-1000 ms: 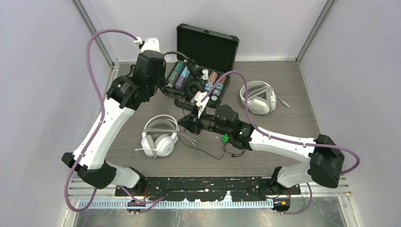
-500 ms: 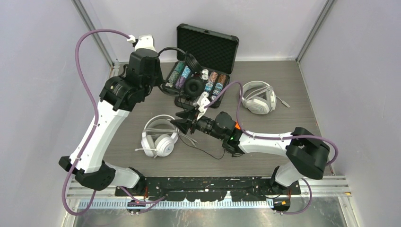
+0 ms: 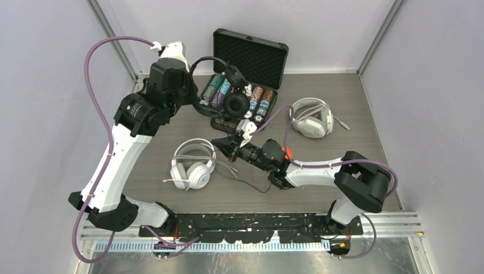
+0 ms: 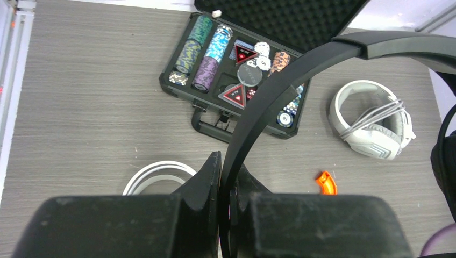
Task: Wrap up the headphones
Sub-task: Wrap the headphones cable around the headphones.
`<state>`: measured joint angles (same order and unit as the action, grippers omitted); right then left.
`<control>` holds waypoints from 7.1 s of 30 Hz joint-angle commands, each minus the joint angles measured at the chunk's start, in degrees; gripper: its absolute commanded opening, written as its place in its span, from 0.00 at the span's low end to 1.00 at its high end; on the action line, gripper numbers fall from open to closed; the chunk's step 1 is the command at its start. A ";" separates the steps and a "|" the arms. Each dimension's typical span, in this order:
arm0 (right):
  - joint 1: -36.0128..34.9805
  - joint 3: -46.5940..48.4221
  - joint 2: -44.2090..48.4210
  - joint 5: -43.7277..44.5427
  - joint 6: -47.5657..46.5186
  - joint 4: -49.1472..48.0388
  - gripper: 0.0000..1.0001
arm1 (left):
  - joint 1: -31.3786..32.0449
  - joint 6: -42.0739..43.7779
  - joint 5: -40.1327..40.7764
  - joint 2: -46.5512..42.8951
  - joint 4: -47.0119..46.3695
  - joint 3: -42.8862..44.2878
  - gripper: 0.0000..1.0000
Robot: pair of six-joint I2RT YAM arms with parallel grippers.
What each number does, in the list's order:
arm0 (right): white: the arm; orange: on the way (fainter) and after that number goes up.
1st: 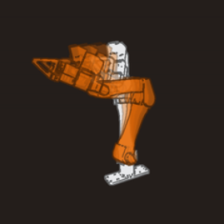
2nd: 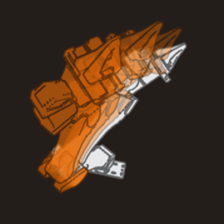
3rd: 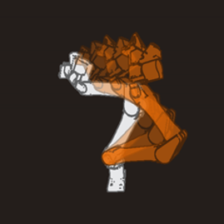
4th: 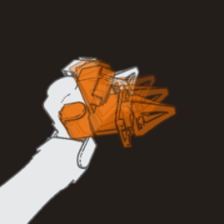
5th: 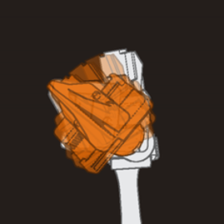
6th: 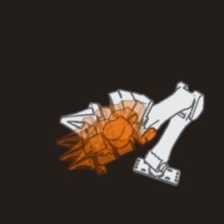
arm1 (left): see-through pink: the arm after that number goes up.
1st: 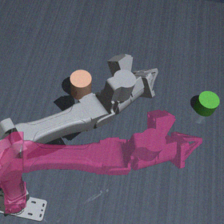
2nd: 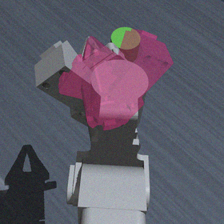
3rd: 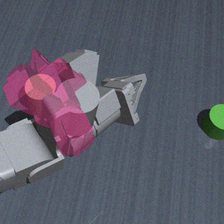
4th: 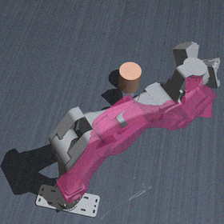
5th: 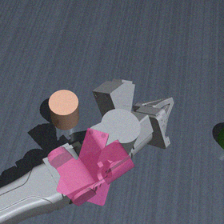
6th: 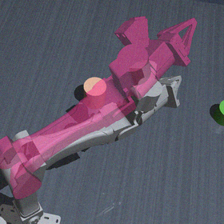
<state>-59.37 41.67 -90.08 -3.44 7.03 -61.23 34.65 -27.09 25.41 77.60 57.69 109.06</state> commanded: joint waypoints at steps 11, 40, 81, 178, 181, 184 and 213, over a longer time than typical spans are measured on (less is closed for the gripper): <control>8.30 -3.23 8.40 0.15 3.31 0.01 0.00 | -0.12 8.14 -25.98 -6.87 0.73 -0.78 0.00; 15.58 8.75 36.44 -21.31 19.25 56.73 0.03 | 2.12 61.49 -42.64 -4.41 5.31 -9.04 0.00; 15.60 24.85 20.04 -32.87 41.03 46.57 0.11 | 2.99 38.83 -7.06 -4.00 -6.39 -12.01 0.00; 6.27 0.85 20.04 -6.22 7.08 33.59 0.11 | -3.06 -17.20 -10.87 -3.16 -16.12 -9.43 0.00; 6.22 -0.93 19.01 -6.31 6.86 31.22 0.12 | -3.01 -17.36 -11.34 -2.94 -15.51 -8.73 0.00; 6.21 -3.22 18.27 -6.46 6.94 28.64 0.12 | -3.02 -17.30 -11.35 -3.11 -15.30 -8.45 0.00; 10.30 -13.84 12.73 -2.80 9.87 15.33 0.00 | -6.88 -5.14 -28.00 -4.77 -8.71 -4.53 0.00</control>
<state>-50.57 27.99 -80.93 -8.27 15.62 -44.53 29.08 -37.95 3.40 75.77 48.82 100.03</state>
